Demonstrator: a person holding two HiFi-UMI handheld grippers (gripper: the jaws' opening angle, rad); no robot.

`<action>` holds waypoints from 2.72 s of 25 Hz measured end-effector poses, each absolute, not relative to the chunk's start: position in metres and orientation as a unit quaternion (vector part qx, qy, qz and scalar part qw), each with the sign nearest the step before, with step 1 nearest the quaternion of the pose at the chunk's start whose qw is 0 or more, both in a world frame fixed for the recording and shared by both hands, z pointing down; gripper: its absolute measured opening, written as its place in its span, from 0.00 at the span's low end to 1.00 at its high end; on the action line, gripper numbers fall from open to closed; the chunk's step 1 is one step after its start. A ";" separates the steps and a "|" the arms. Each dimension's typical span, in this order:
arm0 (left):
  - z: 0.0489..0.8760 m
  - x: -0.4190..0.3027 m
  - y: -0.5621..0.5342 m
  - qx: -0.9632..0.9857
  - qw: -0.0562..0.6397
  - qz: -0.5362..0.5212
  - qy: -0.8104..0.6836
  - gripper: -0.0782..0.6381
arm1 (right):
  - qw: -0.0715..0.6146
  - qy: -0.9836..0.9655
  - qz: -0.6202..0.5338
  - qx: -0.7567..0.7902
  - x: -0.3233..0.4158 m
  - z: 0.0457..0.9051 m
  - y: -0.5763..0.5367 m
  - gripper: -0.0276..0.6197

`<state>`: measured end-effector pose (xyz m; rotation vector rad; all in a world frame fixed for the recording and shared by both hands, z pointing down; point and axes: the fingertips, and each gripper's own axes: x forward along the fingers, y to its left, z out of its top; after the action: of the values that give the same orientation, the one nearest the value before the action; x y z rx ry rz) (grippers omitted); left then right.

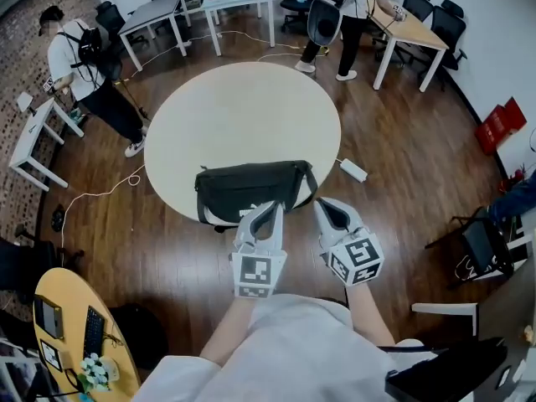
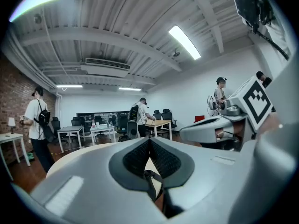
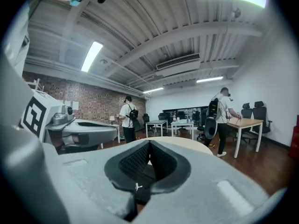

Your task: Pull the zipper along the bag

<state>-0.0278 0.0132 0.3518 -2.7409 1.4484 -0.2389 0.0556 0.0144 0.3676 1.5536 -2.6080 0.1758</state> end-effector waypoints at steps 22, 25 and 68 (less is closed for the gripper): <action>0.541 0.081 -0.152 -0.832 -0.210 -0.256 0.446 0.13 | 0.407 -0.865 0.209 0.206 0.097 0.648 -0.252 0.02; 0.575 0.093 -0.158 -0.796 -0.260 -0.271 0.475 0.13 | 0.458 -0.853 0.218 0.120 0.086 0.688 -0.254 0.02; 0.595 0.011 -0.157 -0.790 -0.305 -0.253 0.469 0.17 | 0.536 -0.811 0.191 0.136 0.085 0.720 -0.260 0.02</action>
<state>0.0111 -0.1572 0.5953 -3.1183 1.8505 -0.9998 0.0851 -0.2598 0.7203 0.3244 -1.9318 0.4552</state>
